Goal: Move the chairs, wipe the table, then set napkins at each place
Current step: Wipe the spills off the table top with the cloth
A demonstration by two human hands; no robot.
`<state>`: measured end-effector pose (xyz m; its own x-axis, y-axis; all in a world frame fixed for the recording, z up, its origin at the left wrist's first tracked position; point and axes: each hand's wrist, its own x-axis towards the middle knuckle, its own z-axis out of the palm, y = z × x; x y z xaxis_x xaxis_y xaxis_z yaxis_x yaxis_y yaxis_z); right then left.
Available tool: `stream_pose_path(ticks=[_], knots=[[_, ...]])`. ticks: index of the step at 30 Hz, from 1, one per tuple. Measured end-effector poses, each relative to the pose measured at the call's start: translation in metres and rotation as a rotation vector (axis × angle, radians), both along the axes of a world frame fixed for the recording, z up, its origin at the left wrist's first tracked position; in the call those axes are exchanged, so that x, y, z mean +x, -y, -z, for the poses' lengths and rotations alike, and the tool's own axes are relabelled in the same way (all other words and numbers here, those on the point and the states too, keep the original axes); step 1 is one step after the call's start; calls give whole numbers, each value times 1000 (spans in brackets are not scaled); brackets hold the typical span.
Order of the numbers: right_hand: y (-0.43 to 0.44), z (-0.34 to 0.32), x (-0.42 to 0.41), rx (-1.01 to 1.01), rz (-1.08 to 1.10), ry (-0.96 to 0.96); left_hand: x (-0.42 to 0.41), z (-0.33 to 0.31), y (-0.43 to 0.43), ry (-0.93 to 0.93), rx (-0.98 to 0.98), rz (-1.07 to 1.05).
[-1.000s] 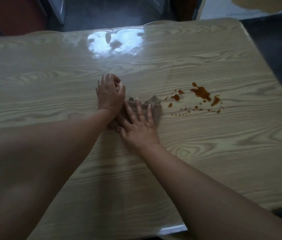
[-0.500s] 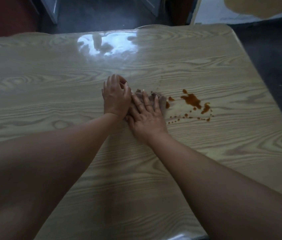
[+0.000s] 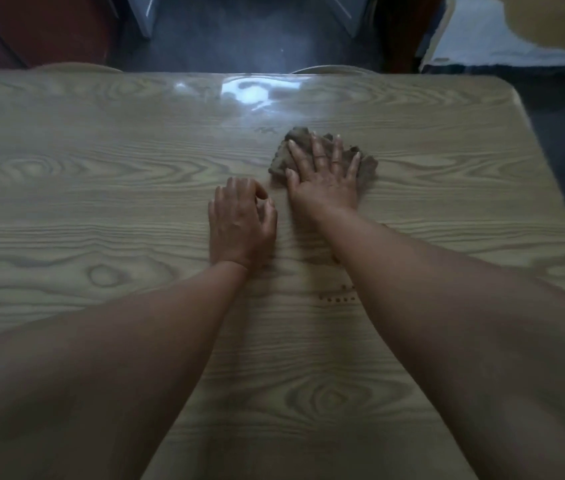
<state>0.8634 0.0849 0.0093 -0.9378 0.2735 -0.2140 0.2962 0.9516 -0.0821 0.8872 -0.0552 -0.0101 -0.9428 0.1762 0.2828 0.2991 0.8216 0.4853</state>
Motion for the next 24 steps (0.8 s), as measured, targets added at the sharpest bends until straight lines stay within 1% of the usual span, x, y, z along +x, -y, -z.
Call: stream_pose_path(ticks=[3, 6, 10, 13, 18, 22, 24], knots=[[-14, -2, -12, -4, 28, 9, 1, 2, -1, -9, -33, -3], [-21, -3, -10, -17, 59, 13, 0, 1, -1, -5, -24, 1], [-20, -5, 12, -52, 151, 23, 1, 0, 0, -5, 4, 5], [-10, -6, 44, -61, 167, 41, 2, -3, 0, 22, 24, 16], [22, -9, 97, -70, 106, 44, 4, -9, 2, 106, 92, 4], [48, -8, 140, -84, -23, 2, -3, -17, 4, 232, 180, -27], [57, -8, 157, -97, -88, 10, -2, -21, 3, 277, 164, -38]])
